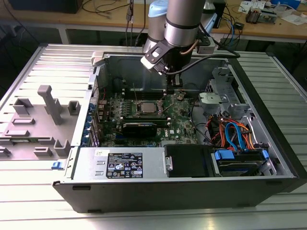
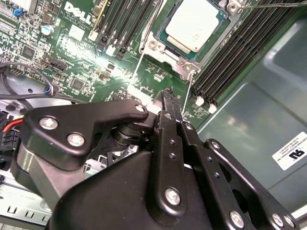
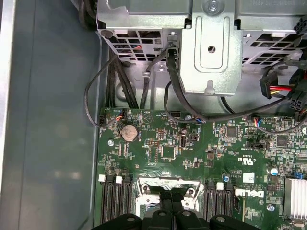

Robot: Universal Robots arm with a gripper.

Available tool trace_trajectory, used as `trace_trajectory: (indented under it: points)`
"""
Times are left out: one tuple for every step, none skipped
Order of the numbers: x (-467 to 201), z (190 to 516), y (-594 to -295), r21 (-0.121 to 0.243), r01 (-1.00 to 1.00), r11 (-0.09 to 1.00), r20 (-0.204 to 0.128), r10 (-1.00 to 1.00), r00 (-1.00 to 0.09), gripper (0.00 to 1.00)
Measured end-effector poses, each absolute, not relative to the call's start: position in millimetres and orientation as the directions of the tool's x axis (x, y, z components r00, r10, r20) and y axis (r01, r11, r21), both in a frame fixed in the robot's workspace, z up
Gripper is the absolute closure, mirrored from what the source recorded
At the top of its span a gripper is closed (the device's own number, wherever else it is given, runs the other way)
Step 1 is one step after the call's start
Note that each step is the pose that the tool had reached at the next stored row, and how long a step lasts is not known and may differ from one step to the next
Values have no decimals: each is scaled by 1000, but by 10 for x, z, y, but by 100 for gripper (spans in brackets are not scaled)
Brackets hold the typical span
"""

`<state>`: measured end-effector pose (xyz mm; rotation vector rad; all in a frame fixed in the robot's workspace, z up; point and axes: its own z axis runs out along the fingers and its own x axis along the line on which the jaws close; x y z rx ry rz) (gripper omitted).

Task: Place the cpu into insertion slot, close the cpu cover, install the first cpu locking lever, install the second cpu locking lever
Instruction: 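Close the cpu cover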

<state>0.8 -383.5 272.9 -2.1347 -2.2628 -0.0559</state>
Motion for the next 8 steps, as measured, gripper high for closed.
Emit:
trace_trajectory:
  points:
    - [10, 2729, -3835, 5, 998, 58, 47, 997, -58, 89]
    - [10, 2729, -3835, 5, 998, 58, 47, 997, -58, 89]
    - [10, 2729, -3835, 5, 998, 58, 47, 997, -58, 89]
    - [11, 2729, -3835, 5, 998, 58, 47, 997, -58, 89]
    - [11, 2728, -3835, 5, 998, 58, 47, 997, -58, 89]
    - [12, 2728, -3835, 5, 998, 58, 47, 997, -58, 89]
    - [12, 2729, -3835, 5, 998, 58, 47, 997, -58, 89]
    - [12, 2729, -3834, 5, 998, 58, 47, 997, -58, 89]
